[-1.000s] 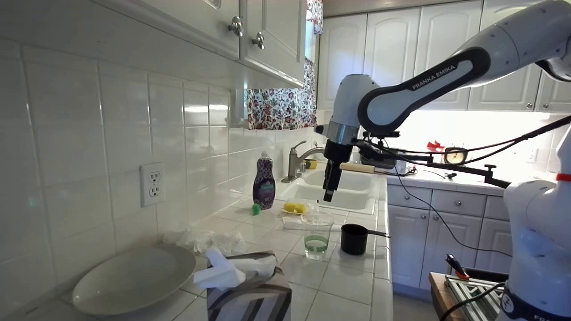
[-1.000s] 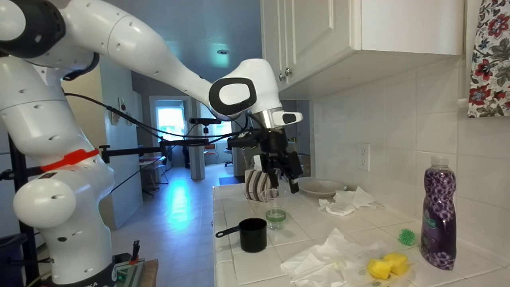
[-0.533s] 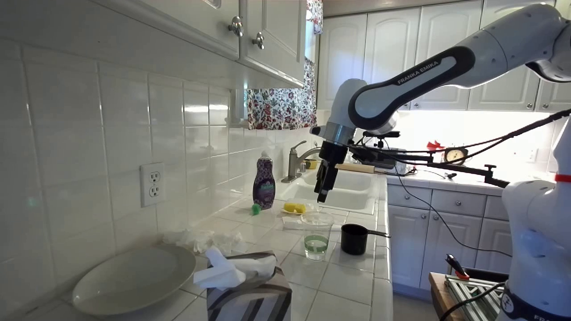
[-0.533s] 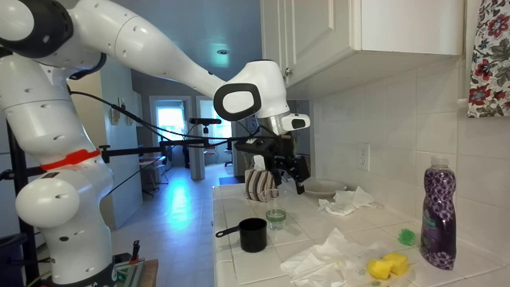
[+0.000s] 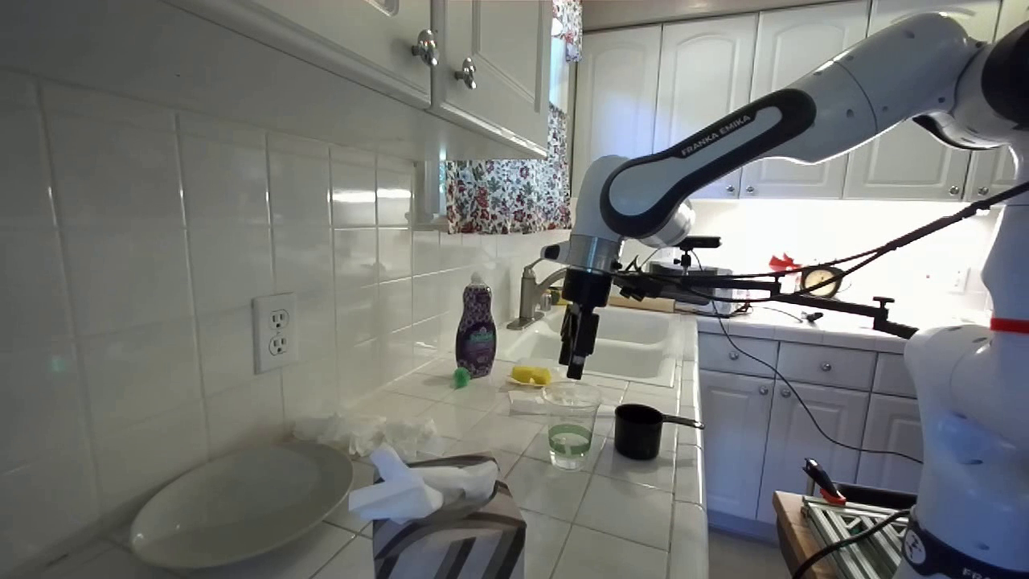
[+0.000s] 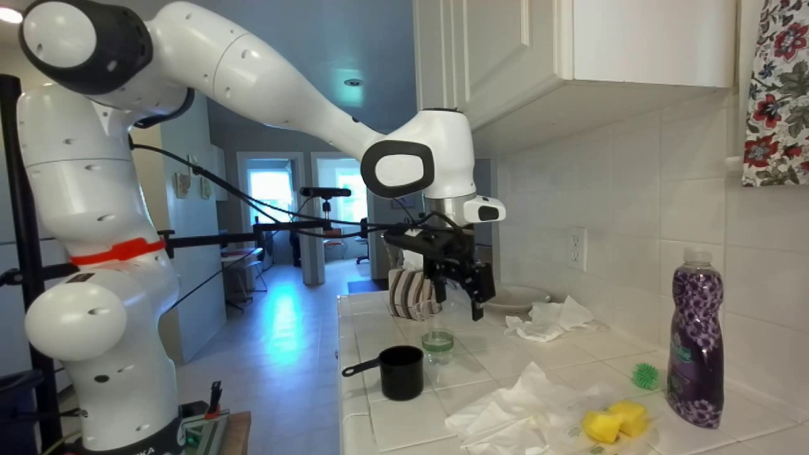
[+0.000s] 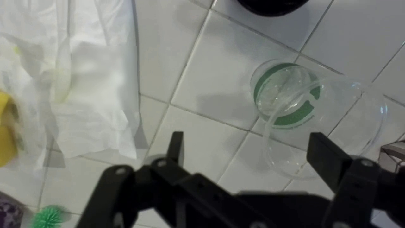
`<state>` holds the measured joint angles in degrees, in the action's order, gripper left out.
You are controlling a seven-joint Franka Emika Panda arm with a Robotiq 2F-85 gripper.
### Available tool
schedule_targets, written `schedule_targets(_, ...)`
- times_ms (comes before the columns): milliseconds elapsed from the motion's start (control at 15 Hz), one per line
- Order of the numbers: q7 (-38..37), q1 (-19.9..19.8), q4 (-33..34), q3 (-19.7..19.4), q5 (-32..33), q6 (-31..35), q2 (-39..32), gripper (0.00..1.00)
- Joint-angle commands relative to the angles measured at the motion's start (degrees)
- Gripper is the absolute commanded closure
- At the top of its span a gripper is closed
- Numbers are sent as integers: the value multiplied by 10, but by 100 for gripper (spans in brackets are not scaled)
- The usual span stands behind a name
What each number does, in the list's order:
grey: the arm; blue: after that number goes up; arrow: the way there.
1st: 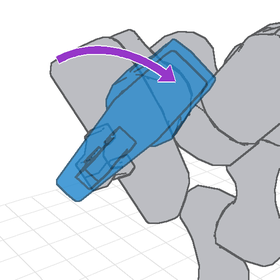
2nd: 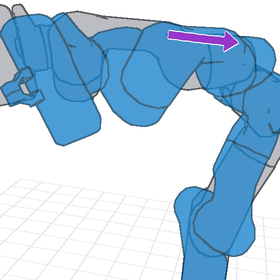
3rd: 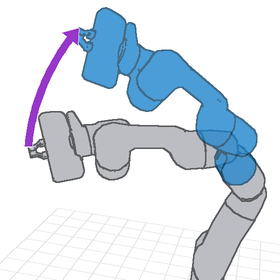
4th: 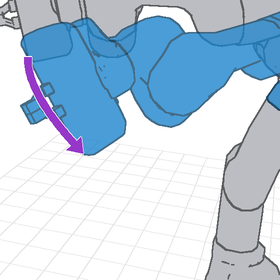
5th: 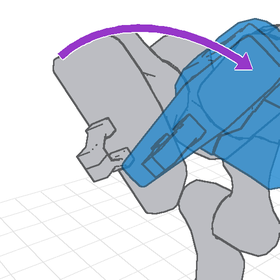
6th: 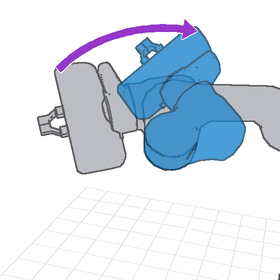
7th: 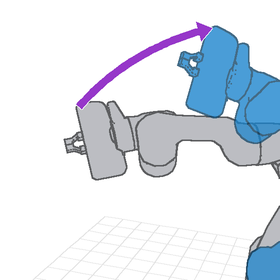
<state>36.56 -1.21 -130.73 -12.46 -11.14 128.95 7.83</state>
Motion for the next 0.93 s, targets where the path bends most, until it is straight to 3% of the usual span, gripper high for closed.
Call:
schedule_targets(0, 15, -12, 41, 11, -4, -37, -36, 16)
schedule_targets(67, 14, -14, 46, 13, -4, -41, -41, 30)
schedule_targets(133, 13, -15, 50, 15, -2, -43, -45, 30)
schedule_targets(667, 12, -25, 72, 27, 0, -59, -65, 93)
schedule_targets(733, 12, -25, 73, 27, -1, -59, -67, 99)
schedule_targets(867, 13, -27, 77, 29, -1, -61, -70, 100)
